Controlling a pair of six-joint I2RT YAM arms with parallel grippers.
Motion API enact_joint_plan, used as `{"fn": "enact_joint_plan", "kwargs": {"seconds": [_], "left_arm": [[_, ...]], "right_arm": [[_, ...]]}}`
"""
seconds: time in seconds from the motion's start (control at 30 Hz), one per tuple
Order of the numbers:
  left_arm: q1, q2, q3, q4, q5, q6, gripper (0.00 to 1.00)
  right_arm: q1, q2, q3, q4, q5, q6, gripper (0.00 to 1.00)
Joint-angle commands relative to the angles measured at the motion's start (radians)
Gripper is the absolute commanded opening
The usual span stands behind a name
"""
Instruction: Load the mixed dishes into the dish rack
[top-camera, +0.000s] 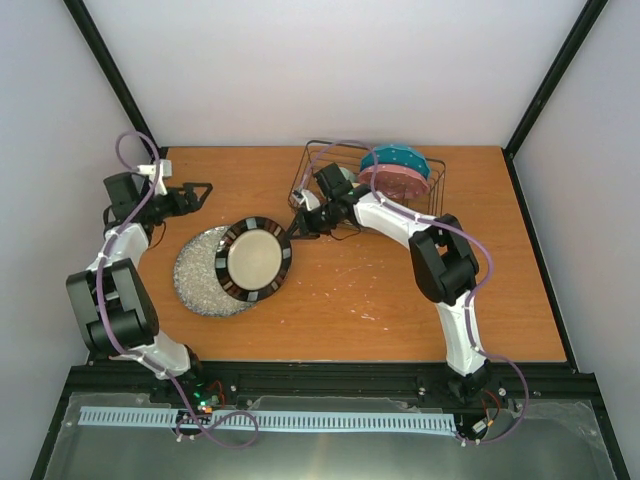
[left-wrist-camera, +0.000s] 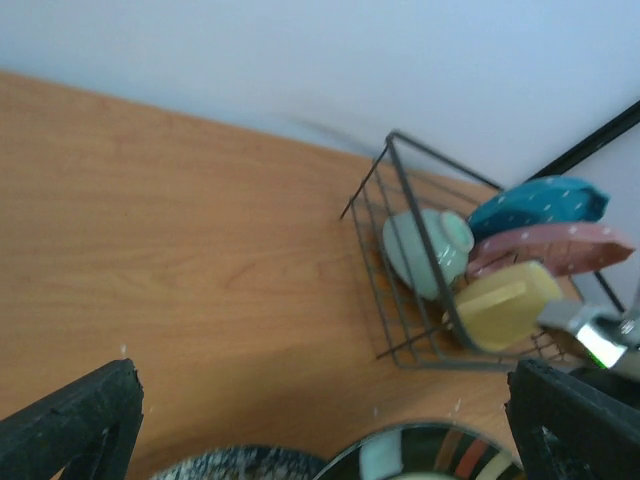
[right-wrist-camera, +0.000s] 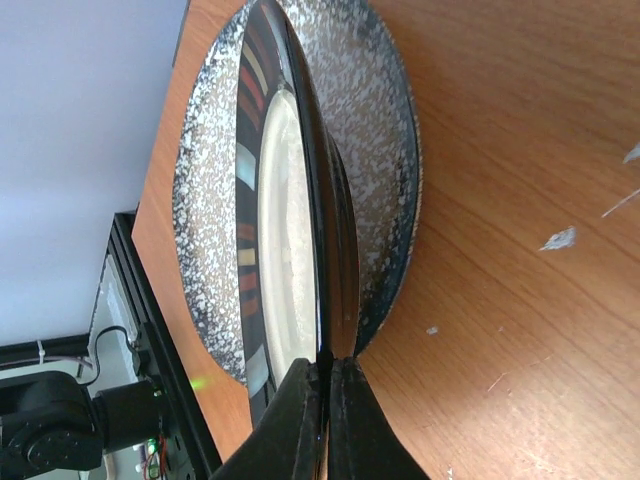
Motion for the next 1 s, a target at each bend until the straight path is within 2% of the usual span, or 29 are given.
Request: {"fn": "enact_joint_plan", "kwargs": {"seconds": [0.0,0.1,0.2,0.23,0.33,0.43,0.57,0.73,0.97], "left_arm": [[0.006,0.05,-0.05,-0.129,-0.009,0.165,0.99],[0.005,0.112,-0.07,-0.198,-0.061,0.22,0.91],[-0.003,0.219,-0.002,-0.331,-0.149,0.281,0.74],[-0.008,0.255,0.022,-0.368,-0.194,0.301,0.73],[-0.018,0.336,0.08,-0.46,-0.253,0.356,0.73],[-0.018,0.338,0.088,-0.47,-0.255,0.398,0.76],[-0.018,0.329,0.112,-0.505,-0.167,0.45,0.75],[-0.02,0.313,0.136,-0.594,-0.122,0.536,0.72],[-0.02,0.194,0.067,-0.578,0.005,0.635,0.71]], "right_arm": [[-0.002,-0.038,0.001,0.006,-0.03,-0.023,0.03],[-0.004,-0.012,0.024,-0.028,-0.034,-0.046,0.03],[-0.004,0.005,0.03,-0.039,-0.034,-0.063,0.03],[-0.005,0.01,0.032,-0.039,-0.036,-0.065,0.03],[-0.005,0.022,0.044,-0.049,-0.035,-0.076,0.03],[-0.005,0.027,0.051,-0.058,-0.034,-0.091,0.03],[-0.01,0.036,0.053,-0.059,-0.038,-0.096,0.03],[-0.018,0.035,0.059,-0.057,-0.028,-0.1,0.03],[-0.034,0.034,0.062,-0.061,-0.023,-0.103,0.03]]}}
